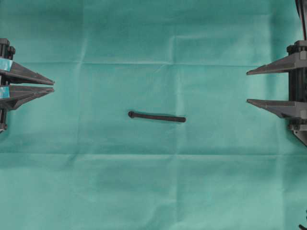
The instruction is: Peel off the Velcro with your right arm.
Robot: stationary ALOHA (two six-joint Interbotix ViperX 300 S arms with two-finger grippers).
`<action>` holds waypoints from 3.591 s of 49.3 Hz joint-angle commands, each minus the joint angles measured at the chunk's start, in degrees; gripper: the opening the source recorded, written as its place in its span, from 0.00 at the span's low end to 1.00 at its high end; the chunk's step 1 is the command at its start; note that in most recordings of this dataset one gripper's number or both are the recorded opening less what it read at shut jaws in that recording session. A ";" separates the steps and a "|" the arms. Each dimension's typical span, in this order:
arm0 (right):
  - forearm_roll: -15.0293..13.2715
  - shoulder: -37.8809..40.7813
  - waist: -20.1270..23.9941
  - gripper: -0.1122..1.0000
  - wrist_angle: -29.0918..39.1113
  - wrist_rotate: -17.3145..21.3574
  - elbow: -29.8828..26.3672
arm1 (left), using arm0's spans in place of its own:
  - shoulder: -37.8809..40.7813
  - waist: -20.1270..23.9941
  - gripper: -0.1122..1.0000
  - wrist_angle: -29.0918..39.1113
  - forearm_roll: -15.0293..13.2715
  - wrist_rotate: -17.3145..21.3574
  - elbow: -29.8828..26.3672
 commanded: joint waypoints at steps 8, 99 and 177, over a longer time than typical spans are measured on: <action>0.35 0.35 -0.44 0.13 -3.16 0.88 3.16 | 2.64 -1.14 0.13 -5.98 -0.88 -0.26 1.23; 0.18 2.02 -0.35 0.83 -8.44 1.41 7.21 | 41.04 0.79 0.97 -13.97 -0.97 -1.05 -20.74; -0.26 1.85 -0.35 0.83 -8.44 2.72 7.56 | 59.94 2.02 0.97 28.48 -0.88 0.44 -41.22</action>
